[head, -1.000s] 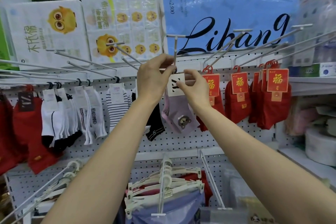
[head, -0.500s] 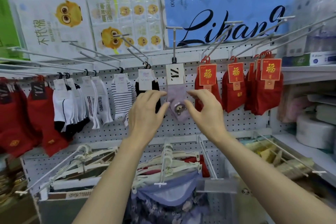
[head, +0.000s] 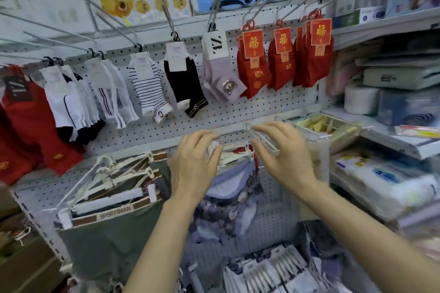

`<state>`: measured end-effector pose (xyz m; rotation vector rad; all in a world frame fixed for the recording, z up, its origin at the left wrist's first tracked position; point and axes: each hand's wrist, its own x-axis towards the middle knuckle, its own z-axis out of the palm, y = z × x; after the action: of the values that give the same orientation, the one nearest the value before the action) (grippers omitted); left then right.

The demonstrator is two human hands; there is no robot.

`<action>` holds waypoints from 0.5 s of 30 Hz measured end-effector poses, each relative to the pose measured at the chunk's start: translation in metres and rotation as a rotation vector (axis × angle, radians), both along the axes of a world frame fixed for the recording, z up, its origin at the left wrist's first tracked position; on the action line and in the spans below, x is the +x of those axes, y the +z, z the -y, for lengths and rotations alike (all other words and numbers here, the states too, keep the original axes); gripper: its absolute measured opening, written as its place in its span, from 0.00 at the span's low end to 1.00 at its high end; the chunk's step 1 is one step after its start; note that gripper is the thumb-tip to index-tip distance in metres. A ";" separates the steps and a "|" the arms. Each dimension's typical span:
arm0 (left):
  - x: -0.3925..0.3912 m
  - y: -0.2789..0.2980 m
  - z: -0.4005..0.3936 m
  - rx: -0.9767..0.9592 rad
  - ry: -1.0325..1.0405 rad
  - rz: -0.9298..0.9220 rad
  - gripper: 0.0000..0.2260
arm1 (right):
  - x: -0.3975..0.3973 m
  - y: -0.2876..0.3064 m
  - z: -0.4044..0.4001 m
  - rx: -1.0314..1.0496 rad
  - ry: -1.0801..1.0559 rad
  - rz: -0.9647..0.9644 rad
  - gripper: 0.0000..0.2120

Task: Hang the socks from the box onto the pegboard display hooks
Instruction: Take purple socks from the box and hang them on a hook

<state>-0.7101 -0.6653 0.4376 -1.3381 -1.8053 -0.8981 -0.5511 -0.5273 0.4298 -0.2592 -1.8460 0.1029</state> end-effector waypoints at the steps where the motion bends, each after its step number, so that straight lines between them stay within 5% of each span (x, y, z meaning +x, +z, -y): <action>1: 0.001 -0.010 0.006 -0.019 -0.023 0.021 0.09 | 0.005 -0.011 0.010 -0.019 -0.025 0.007 0.15; 15: 0.061 -0.171 0.052 -0.333 -0.291 0.297 0.10 | 0.090 -0.179 0.103 -0.347 -0.334 0.192 0.13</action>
<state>-0.6495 -0.7171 0.2668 -1.7904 -2.0886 -1.0229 -0.4610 -0.6308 0.2506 -0.8397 -1.9420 0.1711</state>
